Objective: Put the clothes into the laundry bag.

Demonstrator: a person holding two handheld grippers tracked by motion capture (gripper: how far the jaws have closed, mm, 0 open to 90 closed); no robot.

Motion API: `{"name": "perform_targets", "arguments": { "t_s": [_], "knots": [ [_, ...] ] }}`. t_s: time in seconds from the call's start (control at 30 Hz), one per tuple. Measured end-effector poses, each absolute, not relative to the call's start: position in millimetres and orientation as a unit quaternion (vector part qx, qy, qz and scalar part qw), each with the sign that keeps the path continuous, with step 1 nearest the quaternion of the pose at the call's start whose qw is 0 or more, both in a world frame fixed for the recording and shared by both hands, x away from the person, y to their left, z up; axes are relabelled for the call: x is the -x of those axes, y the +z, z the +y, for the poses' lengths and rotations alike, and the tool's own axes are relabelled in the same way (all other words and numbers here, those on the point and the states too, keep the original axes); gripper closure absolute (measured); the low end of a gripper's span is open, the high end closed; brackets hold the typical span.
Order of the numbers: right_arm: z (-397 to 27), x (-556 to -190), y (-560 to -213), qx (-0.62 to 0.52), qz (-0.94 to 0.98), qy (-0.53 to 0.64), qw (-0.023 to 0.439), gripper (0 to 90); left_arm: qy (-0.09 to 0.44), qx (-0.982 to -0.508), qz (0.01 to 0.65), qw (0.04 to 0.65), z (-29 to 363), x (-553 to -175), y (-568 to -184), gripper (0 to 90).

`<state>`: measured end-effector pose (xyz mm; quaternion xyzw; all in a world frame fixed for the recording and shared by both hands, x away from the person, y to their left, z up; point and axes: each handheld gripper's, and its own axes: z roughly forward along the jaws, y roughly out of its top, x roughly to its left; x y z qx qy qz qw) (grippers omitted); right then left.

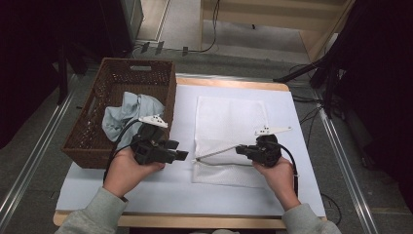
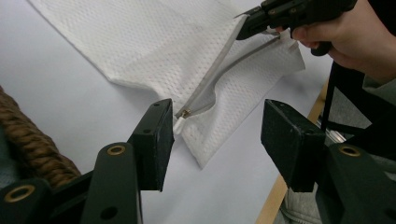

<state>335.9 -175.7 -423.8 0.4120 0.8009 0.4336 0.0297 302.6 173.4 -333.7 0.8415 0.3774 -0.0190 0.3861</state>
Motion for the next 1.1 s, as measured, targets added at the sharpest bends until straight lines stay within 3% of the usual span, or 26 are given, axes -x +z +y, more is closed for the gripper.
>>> {"name": "perform_targets", "arguments": {
  "t_s": [0.8, 1.1],
  "knots": [
    [-176, -336, -420, -0.410, 0.801, 0.436, 0.034, 88.5, 0.031, -0.841, 0.411, 0.349, 226, -336, -308, 43.0],
    [-175, -336, -420, -0.409, 0.803, 0.431, 0.035, 88.5, 0.053, -0.826, 0.440, 0.348, 257, -357, -301, 33.2]
  ]
}}
